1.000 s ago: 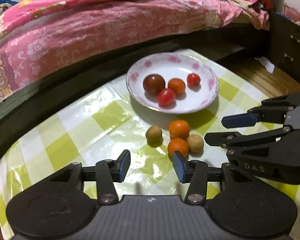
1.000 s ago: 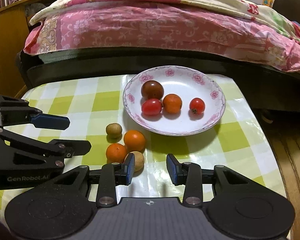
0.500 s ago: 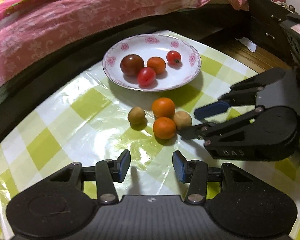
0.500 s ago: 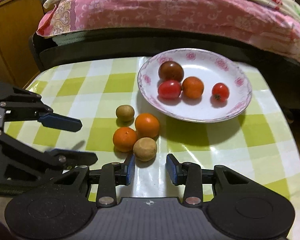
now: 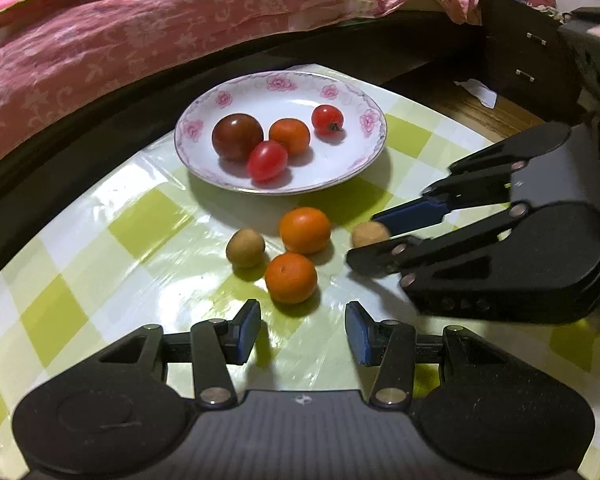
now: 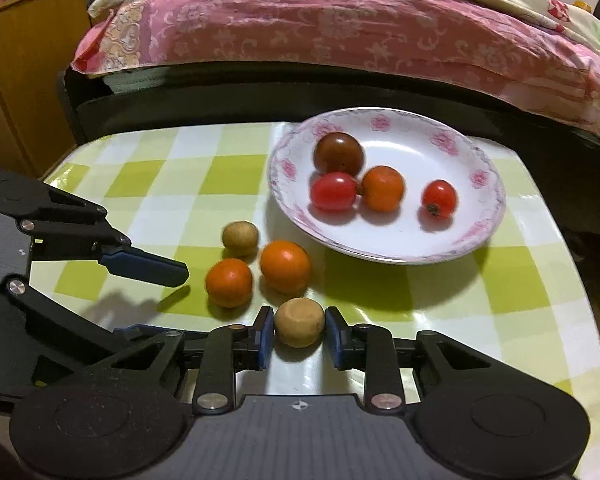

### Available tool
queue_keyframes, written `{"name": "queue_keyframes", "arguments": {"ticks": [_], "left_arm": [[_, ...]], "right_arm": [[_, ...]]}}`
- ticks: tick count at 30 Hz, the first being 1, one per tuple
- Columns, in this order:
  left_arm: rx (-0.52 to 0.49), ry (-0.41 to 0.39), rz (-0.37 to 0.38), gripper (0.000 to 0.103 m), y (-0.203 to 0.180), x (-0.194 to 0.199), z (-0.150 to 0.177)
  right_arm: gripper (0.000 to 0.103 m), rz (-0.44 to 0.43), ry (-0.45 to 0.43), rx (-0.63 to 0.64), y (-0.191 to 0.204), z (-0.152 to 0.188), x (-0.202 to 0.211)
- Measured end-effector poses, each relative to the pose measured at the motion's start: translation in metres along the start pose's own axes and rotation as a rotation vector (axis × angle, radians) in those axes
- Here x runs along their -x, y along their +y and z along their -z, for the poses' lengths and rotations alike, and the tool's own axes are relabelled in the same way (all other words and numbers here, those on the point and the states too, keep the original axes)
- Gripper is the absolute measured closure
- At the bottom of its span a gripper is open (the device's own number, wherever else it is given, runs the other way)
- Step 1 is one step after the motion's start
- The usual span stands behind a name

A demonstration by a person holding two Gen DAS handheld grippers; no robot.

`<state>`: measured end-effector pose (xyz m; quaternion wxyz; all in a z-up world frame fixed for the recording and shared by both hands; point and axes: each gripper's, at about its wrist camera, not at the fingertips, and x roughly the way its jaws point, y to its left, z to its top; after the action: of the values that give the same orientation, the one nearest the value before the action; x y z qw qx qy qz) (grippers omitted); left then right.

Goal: Organize fruits
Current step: 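Grasp the tan potato with the right tool while the left tool grasps a mandarin, then lift the tan potato in the right tool while the left tool lifts the mandarin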

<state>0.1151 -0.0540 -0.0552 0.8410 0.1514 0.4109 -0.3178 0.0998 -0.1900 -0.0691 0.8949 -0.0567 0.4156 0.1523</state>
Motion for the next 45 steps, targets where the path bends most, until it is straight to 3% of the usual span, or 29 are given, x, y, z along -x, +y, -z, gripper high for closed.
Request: {"name": "queue_keyframes", "arguments": {"ticks": [9, 14, 21, 36, 45], "left_arm": [[0.043, -0.034, -0.038, 0.05, 0.0, -0.018, -0.01], [0.049, -0.034, -0.058, 0.051, -0.003, -0.019, -0.011], [0.06, -0.01, -0.06, 0.065, -0.005, -0.018, -0.016], [0.064, 0.014, -0.044, 0.066, -0.009, 0.0, -0.009], [0.044, 0.07, -0.063, 0.066, -0.009, 0.01, 0.005]], "right_arm": [[0.079, 0.019, 0.042, -0.174, -0.033, 0.002, 0.008], [0.079, 0.019, 0.05, -0.158, -0.031, 0.001, 0.007], [0.079, 0.025, 0.053, -0.124, -0.027, -0.001, 0.005], [0.079, 0.032, 0.056, -0.072, -0.016, 0.001, 0.008], [0.079, 0.033, 0.062, -0.039, -0.008, 0.004, 0.015]]}}
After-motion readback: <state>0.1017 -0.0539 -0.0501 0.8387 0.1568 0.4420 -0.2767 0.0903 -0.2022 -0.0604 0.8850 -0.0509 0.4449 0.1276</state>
